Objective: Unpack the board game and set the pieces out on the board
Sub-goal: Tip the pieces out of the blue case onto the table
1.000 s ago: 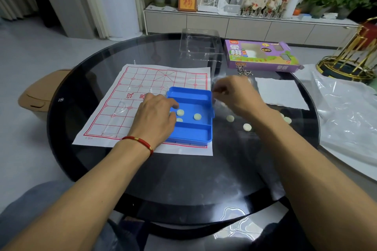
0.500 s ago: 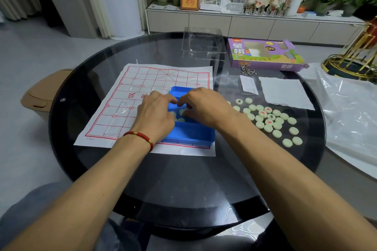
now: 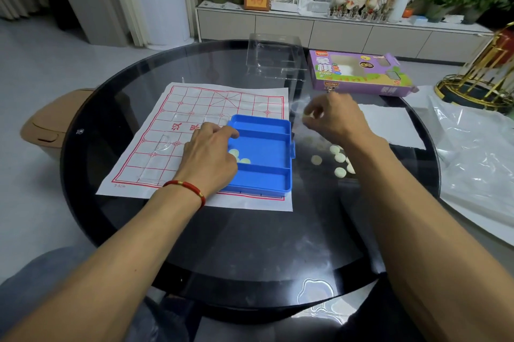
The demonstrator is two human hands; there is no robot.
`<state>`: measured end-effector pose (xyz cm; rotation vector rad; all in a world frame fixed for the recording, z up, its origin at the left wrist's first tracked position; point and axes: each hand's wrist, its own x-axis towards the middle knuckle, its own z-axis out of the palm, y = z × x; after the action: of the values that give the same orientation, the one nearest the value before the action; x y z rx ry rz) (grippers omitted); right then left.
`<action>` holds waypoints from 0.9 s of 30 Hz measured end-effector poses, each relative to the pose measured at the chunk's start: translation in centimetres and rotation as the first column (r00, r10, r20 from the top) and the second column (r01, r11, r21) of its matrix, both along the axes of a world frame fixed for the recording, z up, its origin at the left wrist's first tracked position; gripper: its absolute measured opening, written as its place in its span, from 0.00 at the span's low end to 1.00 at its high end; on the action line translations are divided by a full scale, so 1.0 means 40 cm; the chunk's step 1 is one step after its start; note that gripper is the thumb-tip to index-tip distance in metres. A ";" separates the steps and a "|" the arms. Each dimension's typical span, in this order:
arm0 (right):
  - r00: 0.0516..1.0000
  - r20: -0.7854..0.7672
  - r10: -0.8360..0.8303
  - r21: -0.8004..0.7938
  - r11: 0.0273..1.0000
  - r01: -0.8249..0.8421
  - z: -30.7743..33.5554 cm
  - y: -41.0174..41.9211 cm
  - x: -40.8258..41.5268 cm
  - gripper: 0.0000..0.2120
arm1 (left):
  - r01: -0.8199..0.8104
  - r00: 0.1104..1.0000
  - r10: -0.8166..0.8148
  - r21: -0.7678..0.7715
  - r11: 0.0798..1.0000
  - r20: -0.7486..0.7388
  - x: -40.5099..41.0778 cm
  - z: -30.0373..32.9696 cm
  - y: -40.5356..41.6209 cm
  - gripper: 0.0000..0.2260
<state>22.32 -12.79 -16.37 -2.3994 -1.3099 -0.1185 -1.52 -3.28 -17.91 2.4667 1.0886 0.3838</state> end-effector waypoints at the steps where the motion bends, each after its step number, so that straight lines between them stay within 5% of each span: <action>1: 1.000 0.015 -0.024 -0.033 0.999 0.024 -0.015 -0.001 0.007 0.07 | 0.000 1.000 0.000 0.000 1.000 0.002 -0.001 -0.001 0.000 0.22; 8: 0.998 -0.054 -0.024 -0.105 0.994 0.019 -0.037 0.004 0.019 0.09 | 0.004 1.000 -0.004 0.003 1.000 0.007 -0.005 -0.002 0.002 0.21; 18: 0.998 0.052 -0.043 -0.120 0.992 0.049 -0.022 0.004 0.017 0.11 | 0.015 1.000 -0.015 -0.005 1.000 0.014 -0.013 0.010 -0.004 0.21; 22: 0.975 -0.010 0.221 -0.043 0.974 -0.221 0.022 0.046 -0.084 0.07 | -0.001 1.000 0.001 -0.001 1.000 0.009 -0.025 0.019 -0.003 0.22; 27: 0.875 -0.147 0.462 -0.245 0.840 -0.484 -0.002 0.084 -0.219 0.12 | 0.006 0.999 -0.006 -0.007 1.000 -0.033 -0.044 0.023 -0.004 0.23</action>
<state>13.55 -9.42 -16.45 -2.1737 -1.9439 0.3221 -3.30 -3.46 -16.98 2.4777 1.0938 0.3384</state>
